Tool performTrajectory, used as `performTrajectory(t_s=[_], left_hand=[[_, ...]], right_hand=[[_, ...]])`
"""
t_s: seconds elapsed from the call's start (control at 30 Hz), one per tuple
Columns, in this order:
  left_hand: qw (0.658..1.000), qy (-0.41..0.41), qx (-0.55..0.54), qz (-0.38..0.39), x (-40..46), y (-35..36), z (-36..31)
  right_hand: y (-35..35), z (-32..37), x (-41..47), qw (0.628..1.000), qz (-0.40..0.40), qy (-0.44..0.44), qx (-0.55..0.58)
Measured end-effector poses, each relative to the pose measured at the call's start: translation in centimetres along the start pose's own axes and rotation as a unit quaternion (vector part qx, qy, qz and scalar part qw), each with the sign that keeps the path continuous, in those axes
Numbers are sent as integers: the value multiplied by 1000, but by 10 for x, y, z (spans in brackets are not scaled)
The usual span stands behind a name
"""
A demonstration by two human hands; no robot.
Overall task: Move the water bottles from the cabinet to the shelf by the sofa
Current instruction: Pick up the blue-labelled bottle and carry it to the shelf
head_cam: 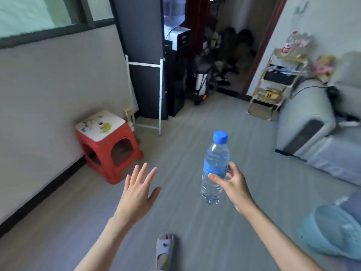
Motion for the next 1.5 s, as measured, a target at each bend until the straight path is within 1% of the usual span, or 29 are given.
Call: performTrajectory(t_s=[0.17,0.23,0.33,0.43,0.57,0.7,0.8,0.97,1.07,1.3,1.4,1.5], left_hand=[[998,64,1,27,138,13,-63],[996,92,-9,18,190,11,-89],[990,136,-3,26,260,12,-133],[984,172,-5,40,316,28,-171],[979,194,4,64,390,55,-219],[978,199,6,55,478,80,-283],[980,193,15,50,538,84,-335],[977,208,1,41,633,85,-438],[975,214,-5,56,676,98,-490],[968,228,6,102,792,159,-599],[966,241,-8,89,866,173,-656],[964,254,-14,73,940,179,-722]], right_hand=[[-40,-30,107,993,-118,20,-13],[-51,-36,147,988,-149,25,-14],[-70,-44,200,984,-176,30,-17],[-92,-57,247,979,-201,37,-18],[-127,-89,312,972,-230,48,-19],[-179,-127,397,970,-237,54,-26],[-224,-138,463,969,-240,46,-20],[-305,-151,581,965,-260,36,-15],[-341,-168,635,962,-269,47,-5],[-412,-225,758,960,-273,60,-4],[-448,-251,823,962,-265,66,-11],[-491,-266,891,958,-279,64,-21]])
Point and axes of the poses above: each hand's wrist, its own x-axis towards the middle knuckle, its own y-axis out of the palm, z = x × y, the point moved 3 cm from there along x, towards the middle knuckle, and after that the axes turned 15 degrees about -y, right-handed, at the moved point
